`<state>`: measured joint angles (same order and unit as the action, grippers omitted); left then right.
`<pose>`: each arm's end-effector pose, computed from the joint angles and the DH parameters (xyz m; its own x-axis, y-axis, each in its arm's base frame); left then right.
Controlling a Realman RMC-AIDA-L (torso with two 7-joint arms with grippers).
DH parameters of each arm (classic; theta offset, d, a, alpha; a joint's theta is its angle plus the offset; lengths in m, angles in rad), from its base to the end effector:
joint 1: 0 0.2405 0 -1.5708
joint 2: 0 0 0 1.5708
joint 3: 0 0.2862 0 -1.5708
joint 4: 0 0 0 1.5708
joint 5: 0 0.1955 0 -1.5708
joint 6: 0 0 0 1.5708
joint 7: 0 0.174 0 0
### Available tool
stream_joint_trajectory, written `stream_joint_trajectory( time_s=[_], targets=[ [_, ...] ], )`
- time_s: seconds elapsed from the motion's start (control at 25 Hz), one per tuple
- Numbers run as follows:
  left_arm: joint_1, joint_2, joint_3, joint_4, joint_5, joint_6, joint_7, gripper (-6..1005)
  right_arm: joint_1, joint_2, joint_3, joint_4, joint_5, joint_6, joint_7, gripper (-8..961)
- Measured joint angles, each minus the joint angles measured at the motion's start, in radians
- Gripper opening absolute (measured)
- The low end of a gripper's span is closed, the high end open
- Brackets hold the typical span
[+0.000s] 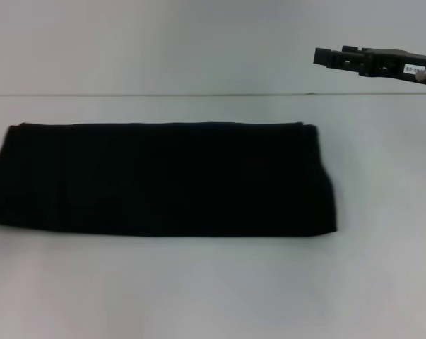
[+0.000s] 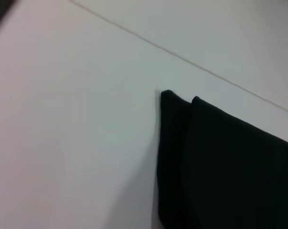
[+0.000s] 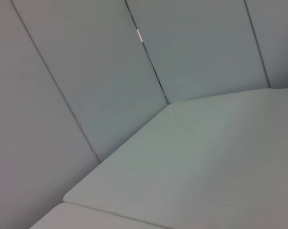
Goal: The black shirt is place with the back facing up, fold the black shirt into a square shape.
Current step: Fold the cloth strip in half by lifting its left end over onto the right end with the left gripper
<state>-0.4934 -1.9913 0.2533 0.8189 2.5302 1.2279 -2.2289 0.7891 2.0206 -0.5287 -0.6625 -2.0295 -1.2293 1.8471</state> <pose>-0.4183 0.3551 0.0743 0.1459 0.7446 0.6514 0.9499 0.0786 -0.3025 0.2148 0.4673 0.0197 0.5692 -0.4713 -0.6737 -0.7630 -0.6082 -0.2191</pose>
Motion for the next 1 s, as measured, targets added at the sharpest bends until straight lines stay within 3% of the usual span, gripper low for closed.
stream_joint_trajectory(
  time_s=[0.32,0.56,0.72,0.84,0.88,1.0],
  targets=[
    [0.033,0.003,0.007,0.090,0.011,0.026,0.052,33,0.011,0.009,-0.012,0.006,0.001,0.019,-0.023,867],
    [-0.010,0.003,0.022,0.093,-0.011,0.090,0.071,33,0.012,0.012,-0.011,0.010,0.004,0.020,-0.043,865],
    [-0.068,-0.003,0.040,0.088,-0.093,0.202,0.068,33,0.004,0.010,-0.012,0.011,0.032,0.021,-0.064,863],
    [-0.112,-0.021,0.083,0.083,-0.152,0.274,0.063,33,-0.001,0.005,-0.009,0.012,0.050,0.017,-0.076,862],
    [-0.167,-0.059,0.140,0.077,-0.203,0.308,0.059,33,-0.001,0.002,-0.008,0.012,0.054,0.013,-0.076,862],
    [-0.226,-0.097,0.186,0.036,-0.243,0.306,0.059,34,-0.004,0.000,-0.008,0.011,0.055,0.003,-0.078,861]
  ],
)
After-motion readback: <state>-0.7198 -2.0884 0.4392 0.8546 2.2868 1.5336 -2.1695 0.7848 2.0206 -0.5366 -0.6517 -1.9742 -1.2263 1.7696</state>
